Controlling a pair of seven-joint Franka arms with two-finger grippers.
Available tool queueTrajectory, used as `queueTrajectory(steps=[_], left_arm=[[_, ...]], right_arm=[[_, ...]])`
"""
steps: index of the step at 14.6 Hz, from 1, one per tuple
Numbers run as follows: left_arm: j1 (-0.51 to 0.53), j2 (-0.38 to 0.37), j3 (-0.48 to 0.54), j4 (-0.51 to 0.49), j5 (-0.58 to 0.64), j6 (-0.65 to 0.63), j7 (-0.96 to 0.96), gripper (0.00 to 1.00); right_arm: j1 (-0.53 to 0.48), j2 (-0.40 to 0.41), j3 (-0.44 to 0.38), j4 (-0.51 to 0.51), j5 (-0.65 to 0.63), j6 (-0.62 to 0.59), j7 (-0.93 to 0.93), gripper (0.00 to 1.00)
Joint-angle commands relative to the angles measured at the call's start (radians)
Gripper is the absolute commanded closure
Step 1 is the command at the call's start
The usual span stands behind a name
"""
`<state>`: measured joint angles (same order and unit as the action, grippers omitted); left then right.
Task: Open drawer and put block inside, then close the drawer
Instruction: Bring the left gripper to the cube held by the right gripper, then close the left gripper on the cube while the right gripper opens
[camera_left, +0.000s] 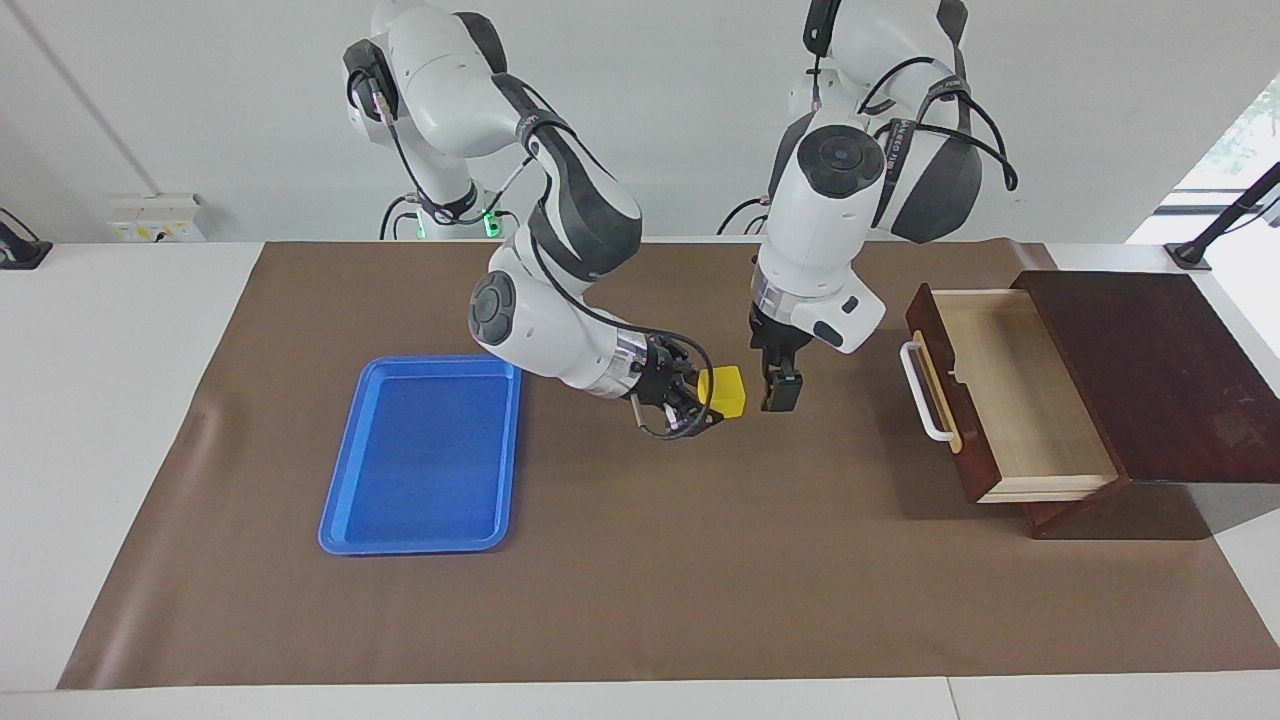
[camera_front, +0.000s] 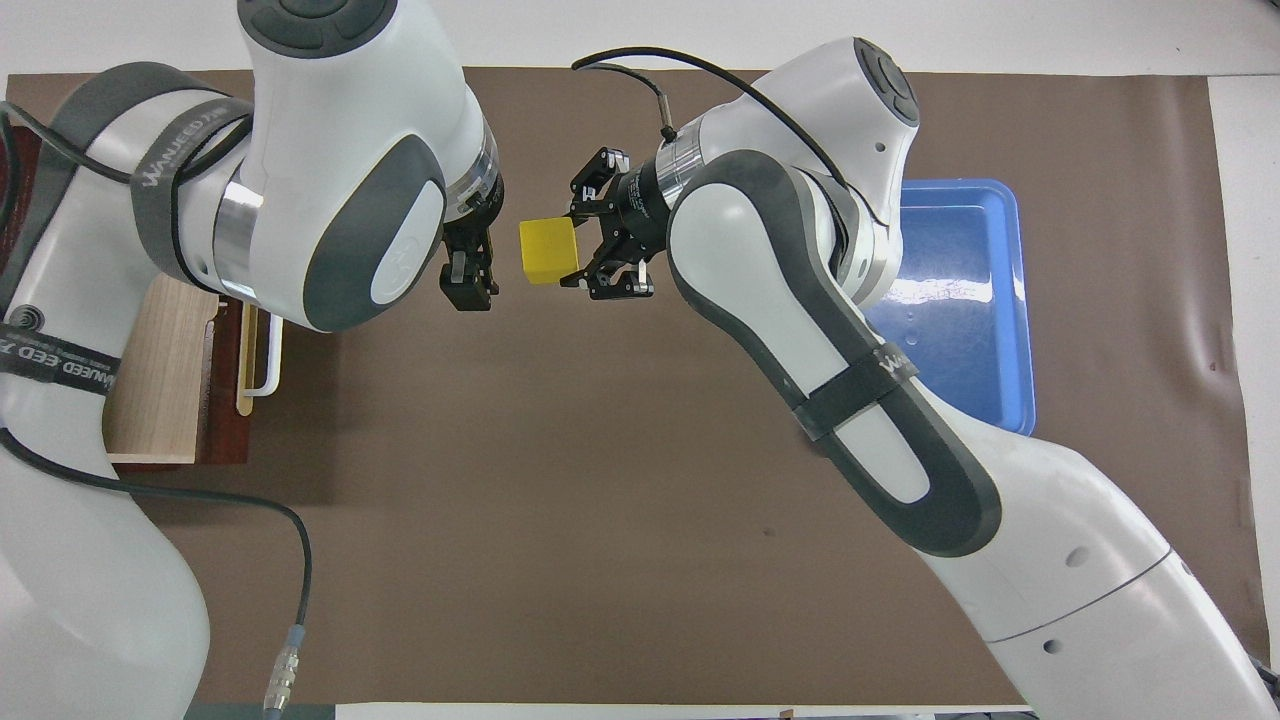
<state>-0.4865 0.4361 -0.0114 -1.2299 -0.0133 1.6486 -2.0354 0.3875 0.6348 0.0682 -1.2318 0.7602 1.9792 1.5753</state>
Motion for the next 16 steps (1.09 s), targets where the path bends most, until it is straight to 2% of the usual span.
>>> queueTrajectory(steps=[1, 3, 9, 12, 16], left_arm=[[-0.033, -0.060, 0.021, -0.109, -0.014, 0.083, -0.058, 0.00], [-0.041, -0.060, 0.021, -0.119, -0.016, 0.126, -0.078, 0.00], [-0.066, -0.069, 0.021, -0.148, -0.010, 0.137, -0.100, 0.00], [-0.070, -0.092, 0.022, -0.207, -0.004, 0.189, -0.106, 0.00], [-0.073, -0.096, 0.022, -0.214, -0.004, 0.189, -0.109, 0.01]], right_arm=[[-0.001, -0.024, -0.002, -0.021, -0.015, -0.011, -0.008, 1.00], [0.001, -0.024, -0.002, -0.021, -0.019, -0.004, 0.021, 1.00], [0.007, -0.024, -0.002, -0.028, -0.033, 0.000, 0.025, 1.00], [0.007, -0.029, -0.002, -0.032, -0.033, 0.000, 0.025, 1.00], [0.007, -0.029, -0.002, -0.034, -0.033, 0.003, 0.026, 1.00]])
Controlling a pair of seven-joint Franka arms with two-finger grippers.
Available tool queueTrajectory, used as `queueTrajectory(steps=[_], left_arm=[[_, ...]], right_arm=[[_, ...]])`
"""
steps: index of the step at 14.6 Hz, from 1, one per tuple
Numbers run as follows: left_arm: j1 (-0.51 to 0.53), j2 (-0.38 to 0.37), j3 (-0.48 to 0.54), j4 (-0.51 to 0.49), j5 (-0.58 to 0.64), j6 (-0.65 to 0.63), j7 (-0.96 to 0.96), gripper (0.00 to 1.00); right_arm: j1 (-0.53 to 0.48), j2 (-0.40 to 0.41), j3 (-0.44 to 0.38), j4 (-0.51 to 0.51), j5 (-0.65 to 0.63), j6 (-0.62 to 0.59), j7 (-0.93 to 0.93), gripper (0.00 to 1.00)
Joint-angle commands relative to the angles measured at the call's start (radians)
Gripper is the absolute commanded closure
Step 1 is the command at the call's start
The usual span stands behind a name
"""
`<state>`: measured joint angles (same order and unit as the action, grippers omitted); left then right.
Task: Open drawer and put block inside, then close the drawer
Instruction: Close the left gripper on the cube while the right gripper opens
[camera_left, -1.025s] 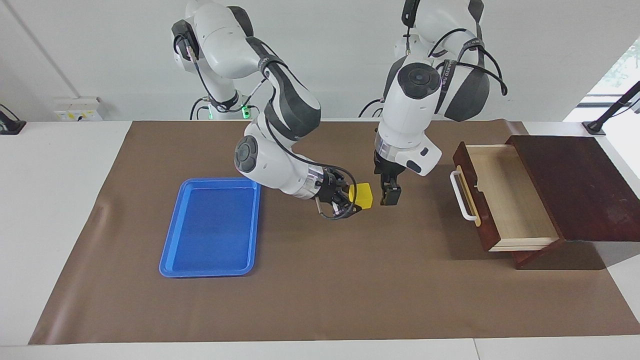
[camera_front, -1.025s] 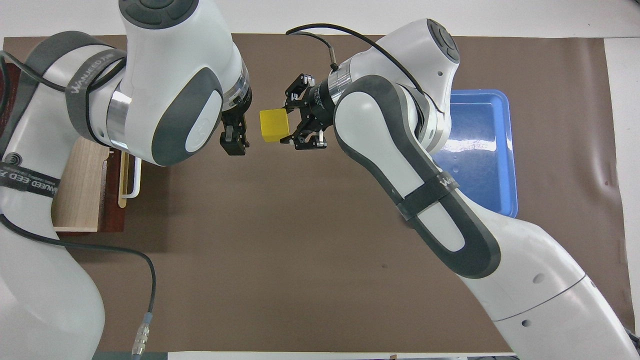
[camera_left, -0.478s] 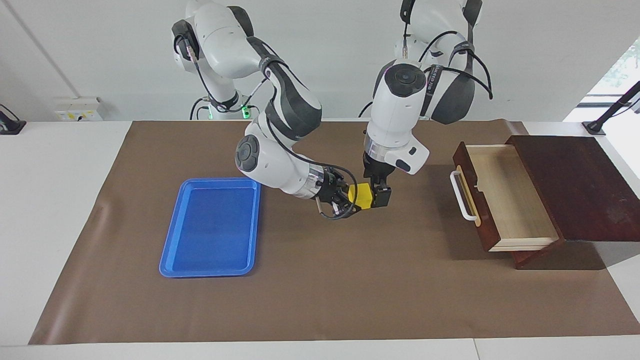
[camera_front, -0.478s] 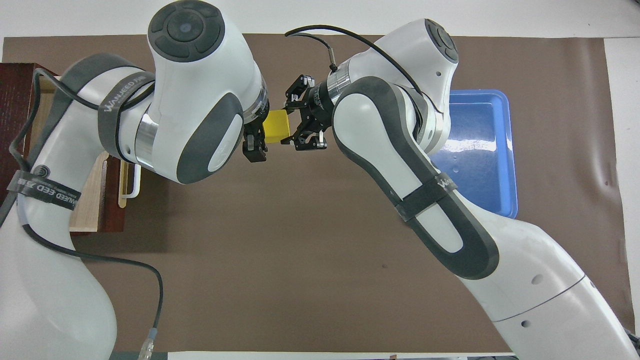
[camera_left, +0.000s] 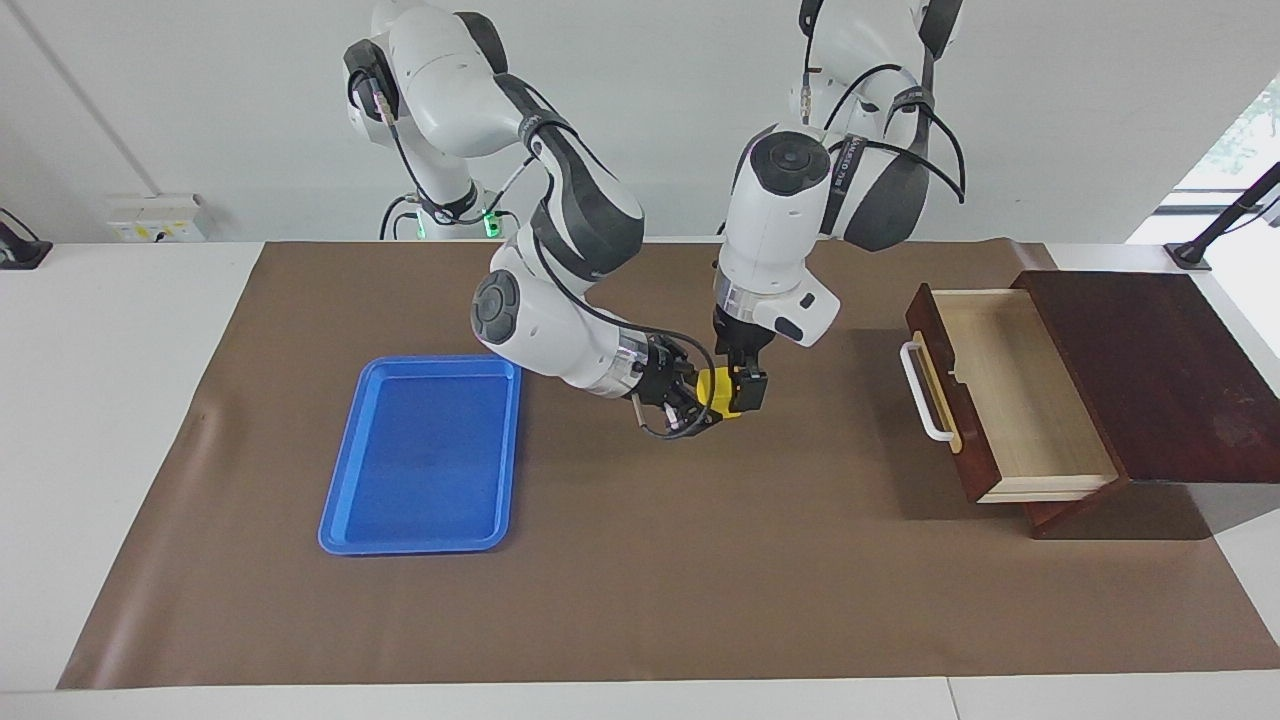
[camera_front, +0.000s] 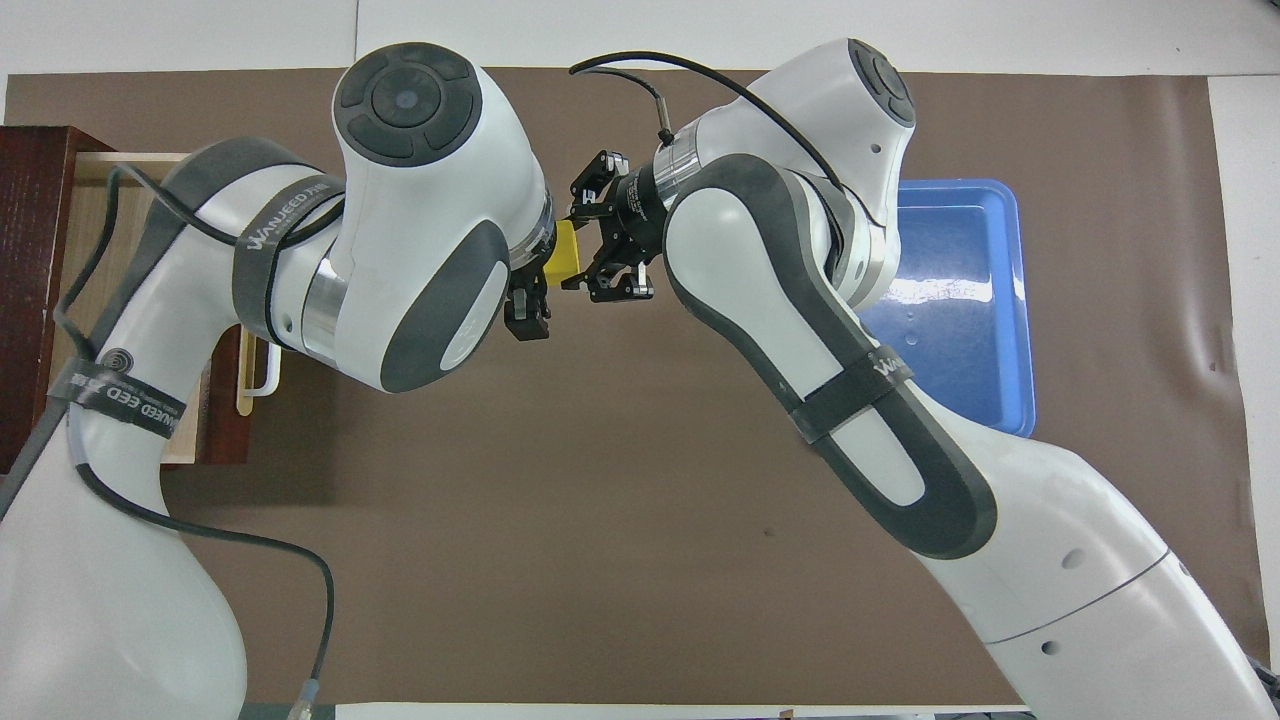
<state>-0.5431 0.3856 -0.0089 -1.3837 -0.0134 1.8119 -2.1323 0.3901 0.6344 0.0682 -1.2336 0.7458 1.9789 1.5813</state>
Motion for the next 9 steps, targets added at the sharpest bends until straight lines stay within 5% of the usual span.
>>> queueTrajectory(steps=[1, 3, 7, 9], left_arm=[[-0.017, -0.044, 0.020, -0.061, -0.003, 0.027, -0.014, 0.03], [-0.018, -0.039, 0.020, -0.061, -0.002, 0.033, -0.030, 0.17], [-0.017, -0.037, 0.020, -0.060, 0.009, 0.038, -0.051, 0.66], [-0.015, -0.036, 0.020, -0.058, 0.007, 0.038, -0.051, 0.83]], right_arm=[[0.004, -0.028, -0.002, -0.032, -0.019, 0.005, 0.023, 1.00], [0.004, -0.028, -0.002, -0.032, -0.019, 0.005, 0.025, 1.00], [0.004, -0.028, -0.002, -0.032, -0.019, 0.005, 0.025, 1.00], [0.004, -0.028, -0.002, -0.032, -0.019, 0.005, 0.025, 1.00]])
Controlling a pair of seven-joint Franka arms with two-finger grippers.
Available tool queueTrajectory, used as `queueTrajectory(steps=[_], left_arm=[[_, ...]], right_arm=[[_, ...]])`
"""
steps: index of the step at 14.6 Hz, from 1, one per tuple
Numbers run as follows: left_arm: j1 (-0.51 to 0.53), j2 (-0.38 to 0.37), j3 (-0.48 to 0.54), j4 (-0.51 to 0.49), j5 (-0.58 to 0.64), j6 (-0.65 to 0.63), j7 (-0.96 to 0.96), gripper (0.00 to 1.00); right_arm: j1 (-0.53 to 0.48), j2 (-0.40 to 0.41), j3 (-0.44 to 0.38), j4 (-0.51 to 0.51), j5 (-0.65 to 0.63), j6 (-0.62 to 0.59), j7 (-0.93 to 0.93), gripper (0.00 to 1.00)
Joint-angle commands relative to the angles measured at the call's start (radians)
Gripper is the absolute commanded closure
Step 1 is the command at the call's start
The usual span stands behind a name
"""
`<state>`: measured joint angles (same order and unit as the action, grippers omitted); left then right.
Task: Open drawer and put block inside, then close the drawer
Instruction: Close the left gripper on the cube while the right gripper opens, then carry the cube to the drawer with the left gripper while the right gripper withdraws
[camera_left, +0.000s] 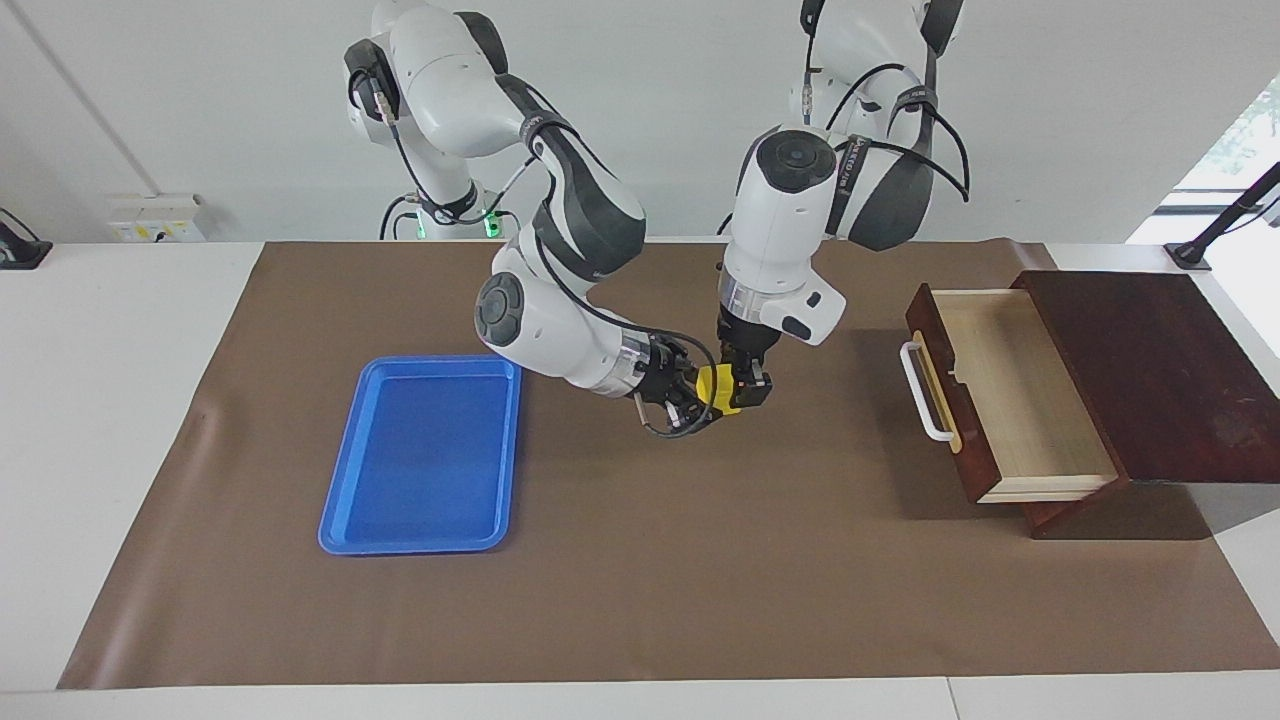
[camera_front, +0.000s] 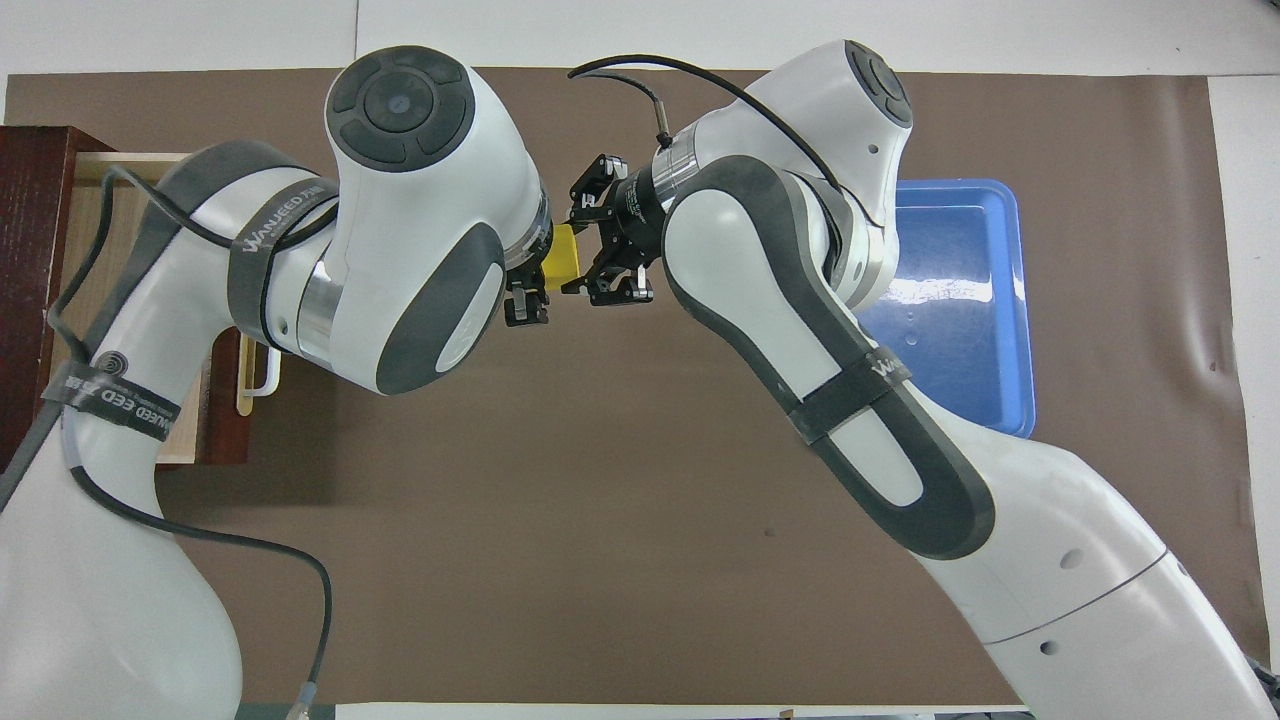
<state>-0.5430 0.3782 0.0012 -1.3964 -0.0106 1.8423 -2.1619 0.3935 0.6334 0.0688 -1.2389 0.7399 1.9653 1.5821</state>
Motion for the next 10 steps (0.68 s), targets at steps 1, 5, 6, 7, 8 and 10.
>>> queueTrajectory(steps=[1, 5, 6, 7, 8, 10], left_arm=[[-0.015, -0.028, 0.009, -0.046, 0.005, 0.008, -0.021, 0.84], [-0.012, -0.028, 0.009, -0.039, 0.005, 0.005, -0.021, 0.84], [-0.011, -0.028, 0.009, -0.039, 0.005, 0.000, -0.021, 0.86], [-0.011, -0.027, 0.009, -0.039, 0.005, 0.000, -0.021, 0.87], [-0.009, -0.028, 0.009, -0.038, 0.003, 0.000, -0.021, 0.93], [-0.009, -0.028, 0.009, -0.038, 0.003, -0.001, -0.021, 0.96]], right_arm=[[0.001, -0.027, -0.003, -0.027, -0.013, 0.018, 0.024, 1.00], [0.001, -0.027, -0.003, -0.027, -0.013, 0.018, 0.024, 1.00], [0.001, -0.027, -0.003, -0.027, -0.011, 0.018, 0.025, 0.77], [0.001, -0.027, -0.003, -0.027, -0.011, 0.020, 0.030, 0.41], [0.001, -0.027, -0.003, -0.024, -0.011, 0.020, 0.045, 0.25], [-0.001, -0.029, -0.003, -0.021, -0.011, 0.020, 0.053, 0.04]])
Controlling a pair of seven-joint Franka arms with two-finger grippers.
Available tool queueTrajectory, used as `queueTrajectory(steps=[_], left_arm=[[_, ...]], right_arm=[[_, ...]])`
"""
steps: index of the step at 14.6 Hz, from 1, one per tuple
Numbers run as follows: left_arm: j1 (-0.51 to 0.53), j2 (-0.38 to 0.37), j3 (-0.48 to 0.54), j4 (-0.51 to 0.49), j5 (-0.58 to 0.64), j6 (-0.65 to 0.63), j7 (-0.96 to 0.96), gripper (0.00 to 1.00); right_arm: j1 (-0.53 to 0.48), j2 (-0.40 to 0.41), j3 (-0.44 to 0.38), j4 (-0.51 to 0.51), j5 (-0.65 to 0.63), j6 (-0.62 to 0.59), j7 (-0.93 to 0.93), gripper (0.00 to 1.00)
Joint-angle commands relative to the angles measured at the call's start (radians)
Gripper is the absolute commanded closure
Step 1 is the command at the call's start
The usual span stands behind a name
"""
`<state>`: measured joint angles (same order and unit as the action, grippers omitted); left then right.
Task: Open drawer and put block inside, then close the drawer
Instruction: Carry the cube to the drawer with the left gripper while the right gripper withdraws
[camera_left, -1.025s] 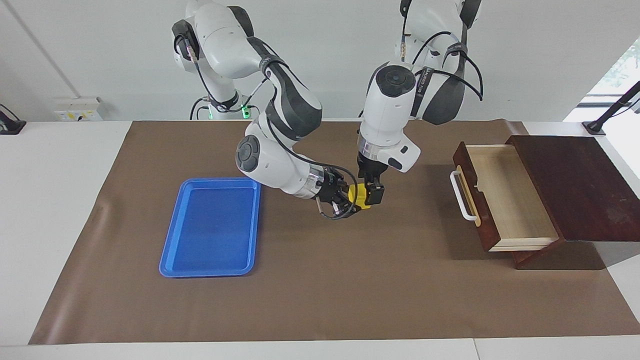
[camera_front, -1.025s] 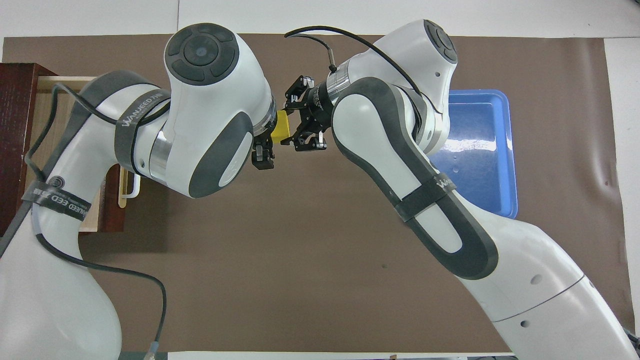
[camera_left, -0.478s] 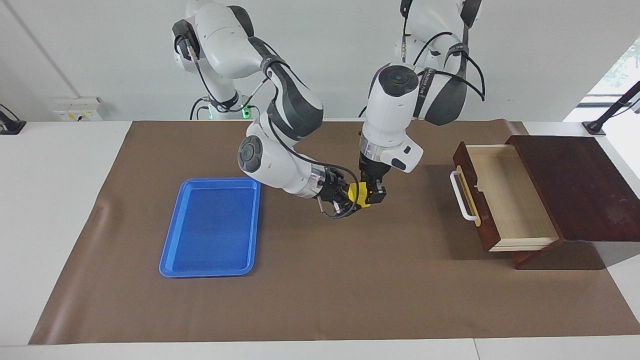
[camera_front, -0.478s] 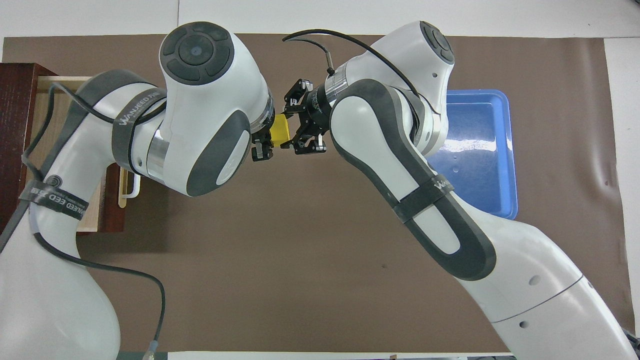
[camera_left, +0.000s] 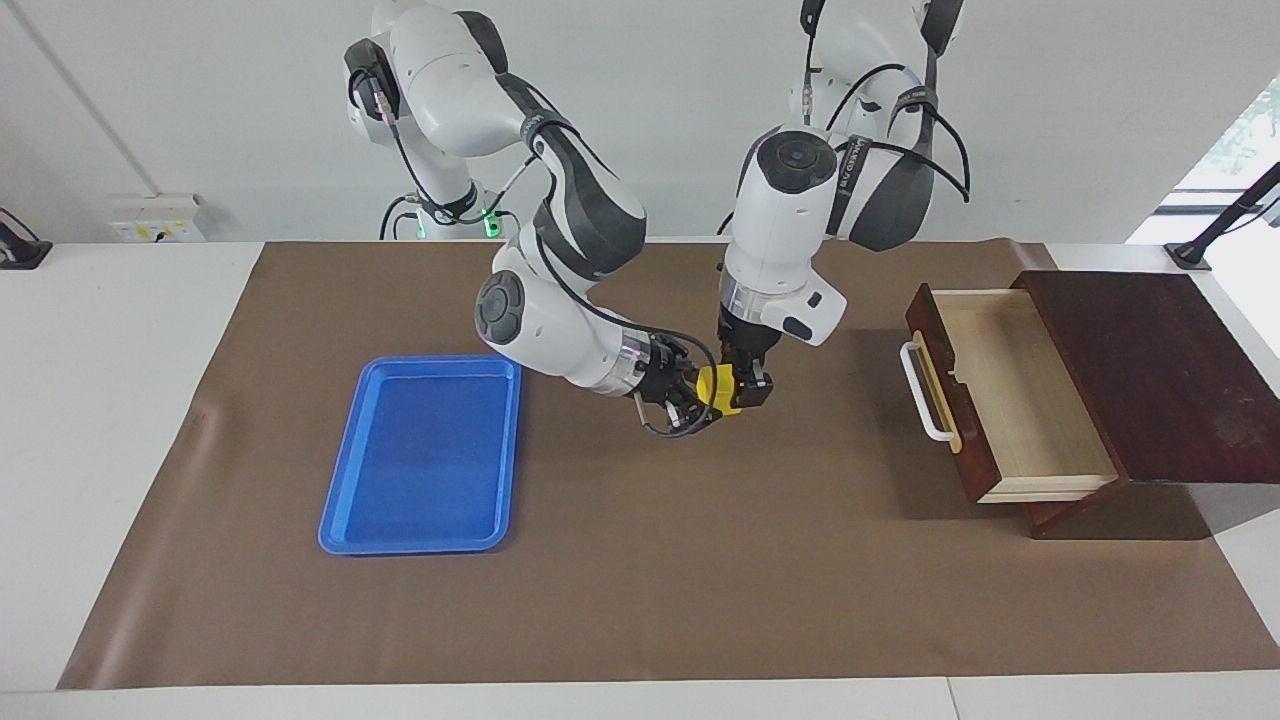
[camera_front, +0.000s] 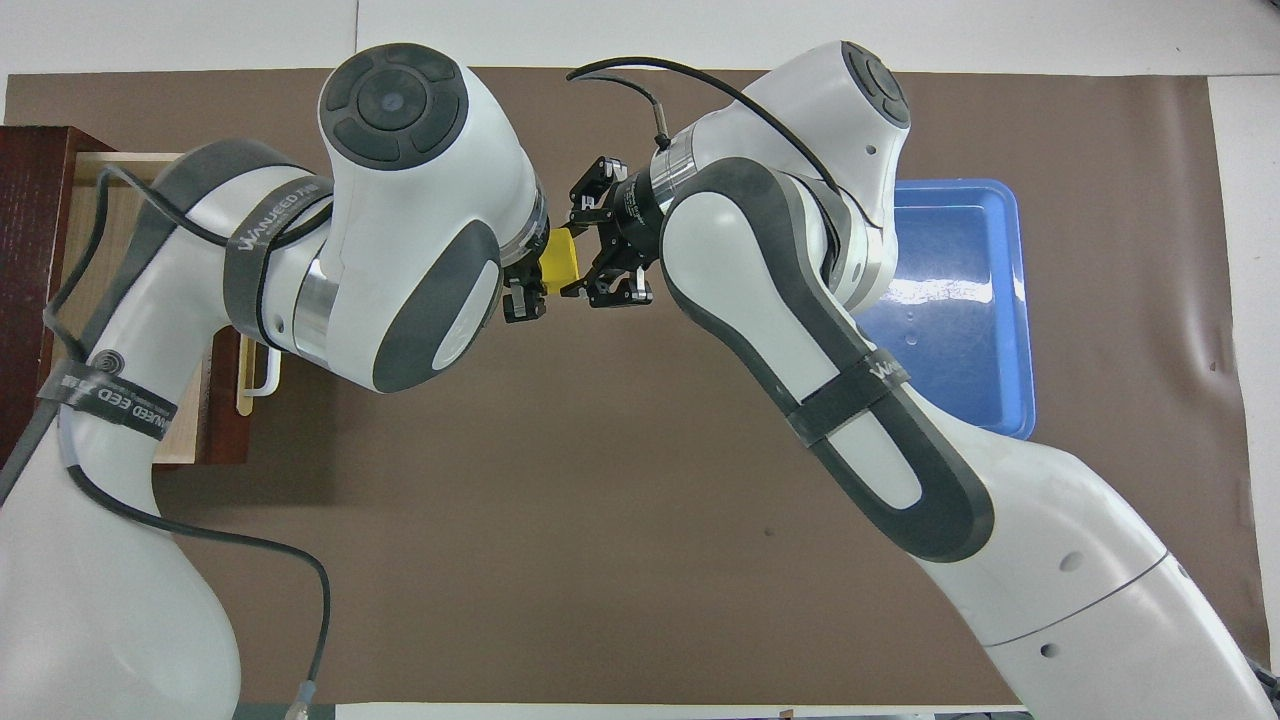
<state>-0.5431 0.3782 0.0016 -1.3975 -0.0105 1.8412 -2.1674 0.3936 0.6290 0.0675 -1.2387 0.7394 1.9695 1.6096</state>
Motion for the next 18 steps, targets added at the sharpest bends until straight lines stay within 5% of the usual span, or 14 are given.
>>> queueTrajectory(steps=[1, 5, 9, 13, 18], left_arm=[[-0.006, -0.030, 0.009, -0.034, 0.004, -0.005, -0.014, 0.96], [0.041, -0.076, 0.021, -0.012, 0.006, -0.075, 0.023, 0.96], [0.208, -0.166, 0.018, -0.018, -0.005, -0.143, 0.181, 0.96], [0.350, -0.193, 0.023, -0.034, -0.005, -0.207, 0.426, 0.96], [0.554, -0.205, 0.023, -0.118, -0.005, -0.133, 0.678, 0.96]], right_arm=[[-0.002, -0.026, -0.003, -0.021, -0.009, 0.015, 0.026, 0.00], [-0.086, -0.083, -0.011, -0.053, -0.034, -0.026, -0.012, 0.00], [-0.174, -0.195, -0.011, -0.122, -0.187, -0.115, -0.256, 0.00], [-0.260, -0.314, -0.011, -0.140, -0.409, -0.329, -0.592, 0.00], [-0.372, -0.448, -0.011, -0.153, -0.670, -0.526, -1.136, 0.00]])
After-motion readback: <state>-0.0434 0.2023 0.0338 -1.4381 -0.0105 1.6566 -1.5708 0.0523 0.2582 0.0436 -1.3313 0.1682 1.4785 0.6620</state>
